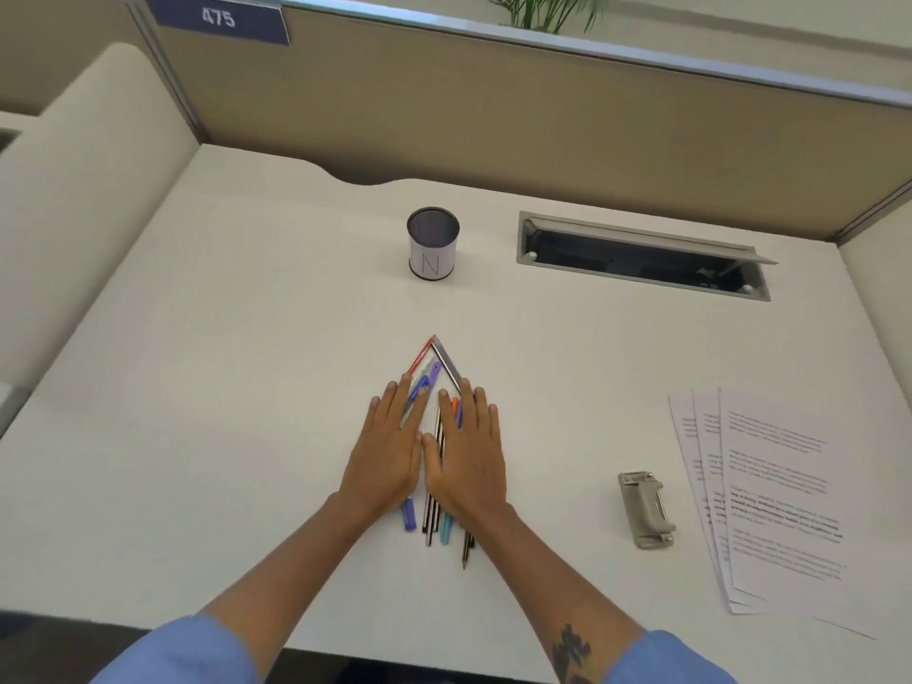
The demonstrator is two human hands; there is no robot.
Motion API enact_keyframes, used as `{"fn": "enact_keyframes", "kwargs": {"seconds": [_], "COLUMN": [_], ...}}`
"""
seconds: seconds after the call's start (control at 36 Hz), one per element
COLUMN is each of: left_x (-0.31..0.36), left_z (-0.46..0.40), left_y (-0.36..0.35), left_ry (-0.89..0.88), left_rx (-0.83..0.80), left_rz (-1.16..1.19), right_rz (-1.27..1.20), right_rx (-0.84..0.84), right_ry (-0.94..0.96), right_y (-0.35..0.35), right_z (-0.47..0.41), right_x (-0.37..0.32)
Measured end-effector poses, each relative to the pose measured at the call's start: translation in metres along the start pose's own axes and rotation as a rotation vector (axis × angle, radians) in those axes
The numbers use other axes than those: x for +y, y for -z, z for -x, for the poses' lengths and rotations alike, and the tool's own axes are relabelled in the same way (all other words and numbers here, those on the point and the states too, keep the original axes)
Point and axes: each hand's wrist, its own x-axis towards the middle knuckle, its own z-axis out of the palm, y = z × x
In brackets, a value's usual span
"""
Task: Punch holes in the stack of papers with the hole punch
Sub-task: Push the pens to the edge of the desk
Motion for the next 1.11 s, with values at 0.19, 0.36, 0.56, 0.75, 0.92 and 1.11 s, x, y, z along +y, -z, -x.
{"fn": "enact_keyframes", "kwargs": {"seconds": [0.19,0.36,0.56,0.75,0.92,1.11], "left_x": [-0.071,-0.130,-0.189,-0.244,-0.286,-0.324], "left_z": [0.030,0.066,0.105,0.134,0.148,0.152], "left_y": [0.031,0.065,0.113,0.146,0.164,0.179], "left_ry": [0.069,0.132,0.210,0.244,0.290,0.259], "left_rx": [0.024,0.058,0.092,0.134,0.164,0.172], "left_rz": [0.021,0.033,0.060,0.058,0.070,0.079], "right_rz": [-0.025,-0.066,-0.098,-0.128,-0.156,-0.155], "right_rx": [-0.035,-0.065,-0.118,-0.153,-0.176,-0.153], "right_ry": [0.050,0.106,0.156,0.203,0.220,0.207], "right_y": [-0.034,-0.066,-0.105,-0.139,-0.166,-0.184], "right_z": [-0.011,-0.018,-0.020,-0.024,-0.032,-0.041], "right_x": [-0.074,-0.144,-0.226,-0.291,-0.336,-0.368]}}
